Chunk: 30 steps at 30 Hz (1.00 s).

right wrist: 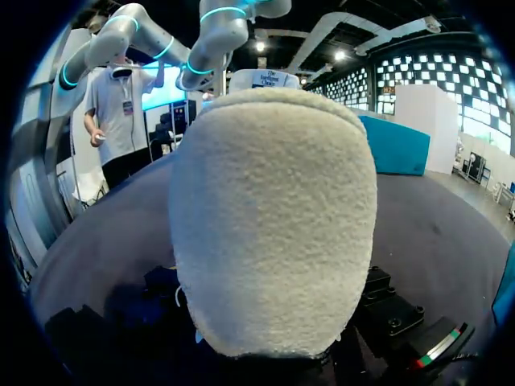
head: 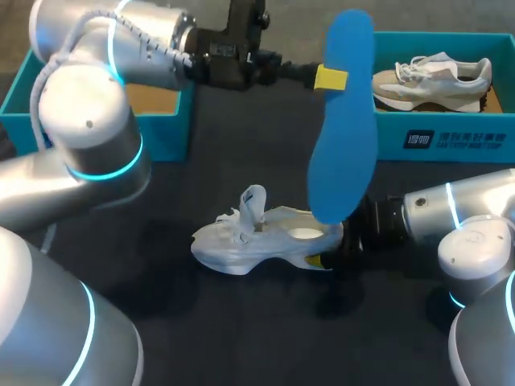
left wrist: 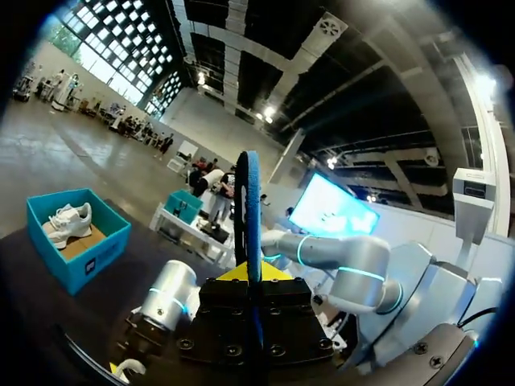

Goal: Take the shoe out of the shoebox, open the shoe tongue, remove and reinsert the insole, then place the shoe into the shoebox

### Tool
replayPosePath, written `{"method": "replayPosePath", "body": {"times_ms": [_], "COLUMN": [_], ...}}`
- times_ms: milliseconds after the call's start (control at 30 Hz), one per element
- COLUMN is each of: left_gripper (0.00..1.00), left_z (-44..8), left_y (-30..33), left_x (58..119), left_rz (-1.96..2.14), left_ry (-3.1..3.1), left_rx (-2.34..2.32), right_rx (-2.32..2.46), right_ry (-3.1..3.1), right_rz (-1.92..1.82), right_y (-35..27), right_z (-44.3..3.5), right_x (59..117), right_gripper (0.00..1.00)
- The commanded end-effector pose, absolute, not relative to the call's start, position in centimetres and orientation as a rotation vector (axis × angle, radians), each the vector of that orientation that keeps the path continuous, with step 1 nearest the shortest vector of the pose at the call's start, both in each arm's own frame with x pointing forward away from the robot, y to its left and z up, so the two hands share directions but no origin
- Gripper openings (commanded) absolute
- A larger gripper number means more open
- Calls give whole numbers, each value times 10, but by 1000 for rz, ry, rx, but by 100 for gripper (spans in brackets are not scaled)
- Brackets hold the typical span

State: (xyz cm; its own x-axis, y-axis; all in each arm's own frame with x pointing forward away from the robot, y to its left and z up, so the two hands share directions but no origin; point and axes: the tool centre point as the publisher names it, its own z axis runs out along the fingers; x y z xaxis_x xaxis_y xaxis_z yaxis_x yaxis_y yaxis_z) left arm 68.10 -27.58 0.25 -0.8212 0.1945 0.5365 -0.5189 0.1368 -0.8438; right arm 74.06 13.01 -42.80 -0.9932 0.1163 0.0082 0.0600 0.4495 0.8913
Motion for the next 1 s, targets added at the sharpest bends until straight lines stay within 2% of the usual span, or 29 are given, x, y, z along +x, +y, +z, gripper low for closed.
{"method": "replayPosePath", "body": {"times_ms": [33,533,1000], "left_gripper": [0,0,0], "left_z": [0,1,52], "left_y": [-271,-273,-243], "left_x": [670,666,615], "left_rz": [1880,1881,1635], "left_ry": [-1774,-1726,-1566], "left_rx": [378,388,530], "right_rx": [162,162,162], "right_ry": [2632,2632,2632], "right_rz": [1607,1607,1607], "right_y": [131,131,131], "right_z": [-429,-429,-429], "right_x": [741,741,741], "right_gripper": [0,0,0]}}
